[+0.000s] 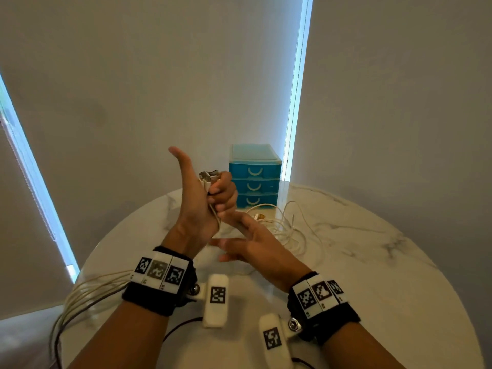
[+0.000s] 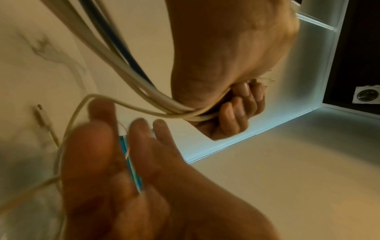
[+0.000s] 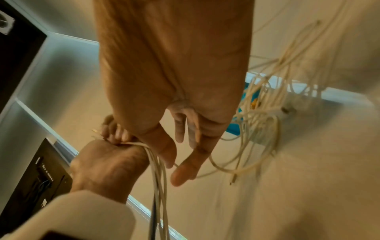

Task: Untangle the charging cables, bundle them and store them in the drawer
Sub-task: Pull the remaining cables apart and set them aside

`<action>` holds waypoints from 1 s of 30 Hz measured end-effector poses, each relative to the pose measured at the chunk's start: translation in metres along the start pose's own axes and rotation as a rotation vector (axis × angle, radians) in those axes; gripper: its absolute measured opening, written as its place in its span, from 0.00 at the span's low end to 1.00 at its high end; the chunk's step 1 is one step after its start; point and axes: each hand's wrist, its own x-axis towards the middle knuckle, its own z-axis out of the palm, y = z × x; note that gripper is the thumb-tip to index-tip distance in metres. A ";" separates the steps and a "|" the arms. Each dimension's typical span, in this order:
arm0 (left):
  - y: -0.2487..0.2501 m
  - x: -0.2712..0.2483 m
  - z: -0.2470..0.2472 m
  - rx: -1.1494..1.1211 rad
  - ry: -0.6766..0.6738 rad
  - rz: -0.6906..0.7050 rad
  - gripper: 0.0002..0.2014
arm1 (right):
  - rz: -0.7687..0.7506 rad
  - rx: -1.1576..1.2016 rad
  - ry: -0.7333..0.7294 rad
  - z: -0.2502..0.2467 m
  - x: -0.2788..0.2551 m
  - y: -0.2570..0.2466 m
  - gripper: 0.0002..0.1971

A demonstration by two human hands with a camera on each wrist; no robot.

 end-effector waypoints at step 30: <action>-0.009 -0.001 -0.017 0.887 -0.080 -0.078 0.13 | -0.593 -0.573 0.627 -0.047 -0.004 -0.021 0.10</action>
